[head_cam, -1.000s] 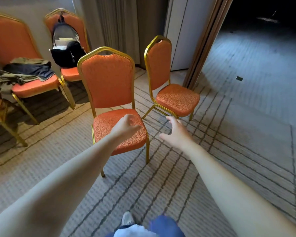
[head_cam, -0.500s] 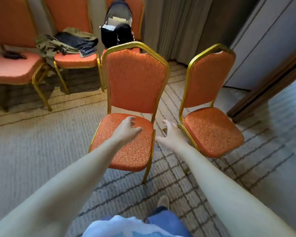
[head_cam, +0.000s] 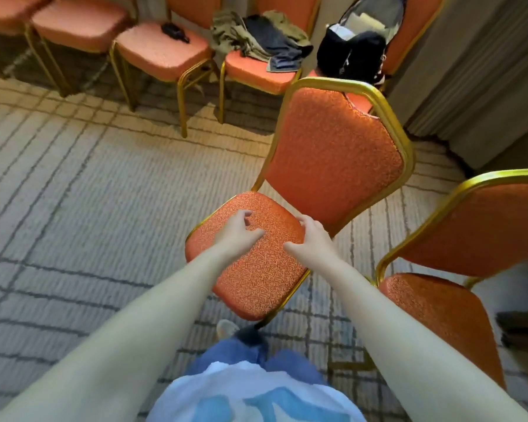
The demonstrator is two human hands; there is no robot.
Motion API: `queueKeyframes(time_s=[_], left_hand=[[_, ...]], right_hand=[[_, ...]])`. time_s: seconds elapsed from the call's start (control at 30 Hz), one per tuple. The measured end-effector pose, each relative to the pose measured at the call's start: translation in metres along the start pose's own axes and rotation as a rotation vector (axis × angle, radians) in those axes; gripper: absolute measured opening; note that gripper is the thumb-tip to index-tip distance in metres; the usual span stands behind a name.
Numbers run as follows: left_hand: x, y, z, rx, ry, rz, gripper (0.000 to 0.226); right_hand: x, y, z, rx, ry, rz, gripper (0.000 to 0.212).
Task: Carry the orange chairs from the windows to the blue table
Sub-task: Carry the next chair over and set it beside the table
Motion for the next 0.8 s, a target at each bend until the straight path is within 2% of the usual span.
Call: queueKeyframes(time_s=[0.13,0.4,0.53,0.8], left_hand=[[-0.017,0.008,0.009,0.071,0.067,-0.047,0.059],[-0.032,0.026,0.055,0.152,0.281,-0.209,0.064],[-0.036,0.018,0.081,0.304,0.416,-0.314,0.063],[-0.027,-0.014,0.109,0.517,0.749,-0.519,0.057]], right_hand=[[-0.028,-0.003,0.016,0.095,0.055,0.046,0.079],[-0.084,-0.036,0.051,0.194,0.154,0.259,0.079],[-0.115,-0.059,0.066,0.268,0.272,0.363,0.079],[-0.181,-0.091,0.051,0.335,0.296,0.659,0.08]])
Point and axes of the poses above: each hand's wrist, its own x-axis away from the middle knuckle, its own y-axis out of the back of the hand, z = x × y, the point moved 10 cm from there along -x, towards the middle knuckle, and after that the axes turned 8 degrees about -x, right-handed, at the moved point
